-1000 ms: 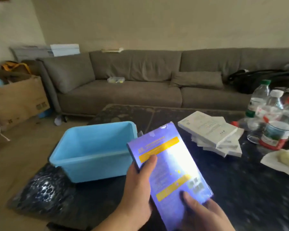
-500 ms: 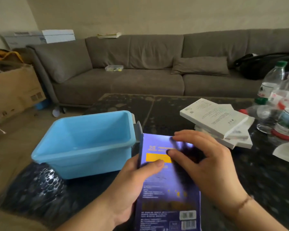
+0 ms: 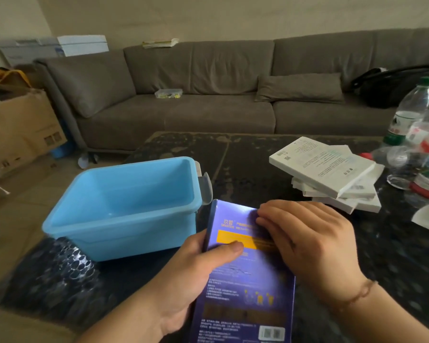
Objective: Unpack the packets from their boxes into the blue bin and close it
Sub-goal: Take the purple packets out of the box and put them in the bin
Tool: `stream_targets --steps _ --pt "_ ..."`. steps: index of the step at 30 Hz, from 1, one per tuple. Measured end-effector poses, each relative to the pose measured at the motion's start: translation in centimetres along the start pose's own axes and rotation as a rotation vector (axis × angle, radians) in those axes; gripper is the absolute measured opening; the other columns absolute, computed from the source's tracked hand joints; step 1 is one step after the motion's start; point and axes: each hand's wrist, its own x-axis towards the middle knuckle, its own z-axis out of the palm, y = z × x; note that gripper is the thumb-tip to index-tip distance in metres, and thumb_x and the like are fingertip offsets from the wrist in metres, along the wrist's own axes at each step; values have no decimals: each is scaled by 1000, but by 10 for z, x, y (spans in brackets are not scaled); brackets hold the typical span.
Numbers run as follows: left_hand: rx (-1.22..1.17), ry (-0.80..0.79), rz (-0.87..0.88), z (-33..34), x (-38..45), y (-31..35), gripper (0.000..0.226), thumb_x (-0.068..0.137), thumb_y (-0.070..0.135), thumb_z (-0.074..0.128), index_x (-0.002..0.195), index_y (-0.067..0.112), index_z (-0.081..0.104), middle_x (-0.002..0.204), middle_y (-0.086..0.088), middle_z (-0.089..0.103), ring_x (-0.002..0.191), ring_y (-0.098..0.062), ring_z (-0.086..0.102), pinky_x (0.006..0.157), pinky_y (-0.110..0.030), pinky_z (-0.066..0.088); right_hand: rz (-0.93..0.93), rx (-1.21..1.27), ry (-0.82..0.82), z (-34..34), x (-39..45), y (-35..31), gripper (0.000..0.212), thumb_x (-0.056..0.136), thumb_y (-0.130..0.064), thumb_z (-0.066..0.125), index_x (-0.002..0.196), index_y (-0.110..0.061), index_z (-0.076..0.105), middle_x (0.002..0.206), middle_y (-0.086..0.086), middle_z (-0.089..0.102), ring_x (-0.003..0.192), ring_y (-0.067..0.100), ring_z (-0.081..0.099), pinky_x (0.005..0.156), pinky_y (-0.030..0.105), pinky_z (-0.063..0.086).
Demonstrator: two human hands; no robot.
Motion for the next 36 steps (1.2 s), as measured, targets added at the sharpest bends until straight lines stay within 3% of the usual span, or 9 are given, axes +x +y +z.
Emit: stream_targets --steps 7,12,15,17,21,24,29,33,36 --pt "58 -9 0 -4 -1 0 31 75 20 69 104 9 74 107 -21 74 98 -36 71 86 -42 57 13 -97 -121 1 4 -10 19 96 -16 50 87 -17 66 90 -2 69 64 25 64 50 32 47" --pt "98 -34 -20 -5 -2 -1 29 76 21 69 102 9 74 110 -23 72 104 -40 68 90 -44 55 182 -75 -292 -6 12 -18 10 85 -19 41 80 -23 49 73 -5 54 56 14 47 45 19 15" --pt "85 -47 -66 -7 -1 -2 28 75 20 70 100 9 75 109 -24 72 100 -39 70 90 -45 55 267 -16 -376 -8 14 -18 4 78 -23 39 77 -26 39 69 -5 51 58 22 30 47 11 3" --pt "85 -76 -92 -11 0 -3 26 75 20 70 99 11 77 107 -23 73 96 -36 70 90 -45 54 315 41 -436 -9 14 -17 9 73 -24 35 78 -30 31 68 -7 51 49 20 24 42 15 11" --pt "67 -130 -117 -17 2 -3 17 73 16 69 85 18 81 92 -14 76 84 -27 72 82 -37 56 421 157 -597 -12 15 -13 7 70 -31 23 73 -32 29 67 -17 48 52 15 40 46 28 30" --pt "38 -180 -154 -22 2 -1 18 74 13 68 83 21 81 90 -12 76 84 -26 73 79 -35 58 547 300 -594 -10 17 -9 22 93 -24 34 72 -31 34 74 -13 60 63 11 52 55 32 43" --pt "5 -260 -230 -34 4 -1 24 74 16 76 98 18 78 103 -15 73 101 -33 69 89 -44 54 743 562 -627 -10 18 1 23 100 -20 47 79 -25 55 74 -6 64 64 -3 58 56 12 45" --pt "-43 -299 -217 -38 6 -3 36 64 19 88 98 15 78 101 -15 74 96 -32 71 84 -42 56 908 863 -548 -14 21 4 29 97 -45 42 95 -23 61 79 3 73 61 13 66 54 22 47" --pt "-104 -255 -175 -41 6 -5 49 47 23 98 91 13 79 94 -17 75 87 -32 74 74 -40 59 838 1028 -669 -21 22 10 43 79 -53 63 113 -28 55 93 6 74 73 25 72 56 35 55"
